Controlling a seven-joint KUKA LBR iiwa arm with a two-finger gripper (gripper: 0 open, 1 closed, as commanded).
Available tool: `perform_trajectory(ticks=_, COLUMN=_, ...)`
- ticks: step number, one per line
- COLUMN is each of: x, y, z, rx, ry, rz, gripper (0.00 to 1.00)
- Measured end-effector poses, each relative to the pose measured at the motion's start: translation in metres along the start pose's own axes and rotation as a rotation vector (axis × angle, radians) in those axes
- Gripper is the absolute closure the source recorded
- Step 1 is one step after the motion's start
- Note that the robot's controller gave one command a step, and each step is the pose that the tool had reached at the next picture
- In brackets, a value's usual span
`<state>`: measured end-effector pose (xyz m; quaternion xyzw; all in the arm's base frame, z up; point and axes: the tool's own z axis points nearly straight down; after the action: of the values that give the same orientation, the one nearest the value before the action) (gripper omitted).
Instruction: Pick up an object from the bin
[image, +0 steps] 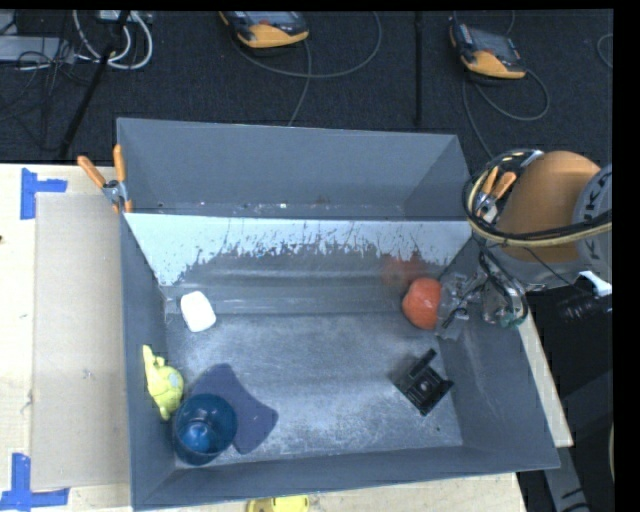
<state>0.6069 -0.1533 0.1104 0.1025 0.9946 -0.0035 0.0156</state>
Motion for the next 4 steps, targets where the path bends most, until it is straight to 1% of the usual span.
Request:
perform_trajectory(ticks=1, x=0.002, y=0.001, z=-0.003, rx=-0.001, ry=0.007, rz=-0.001, gripper=1.0)
perform_trajectory(ticks=2, x=0.017, y=0.013, z=-0.02, rx=-0.003, ry=0.027, rz=-0.03, gripper=1.0)
perform_trajectory(ticks=3, x=0.019, y=0.016, z=-0.027, rx=-0.004, ry=0.03, rz=-0.038, gripper=1.0)
perform_trajectory(ticks=4, x=0.01, y=0.013, z=-0.075, rx=-0.007, ry=0.032, rz=-0.197, gripper=1.0)
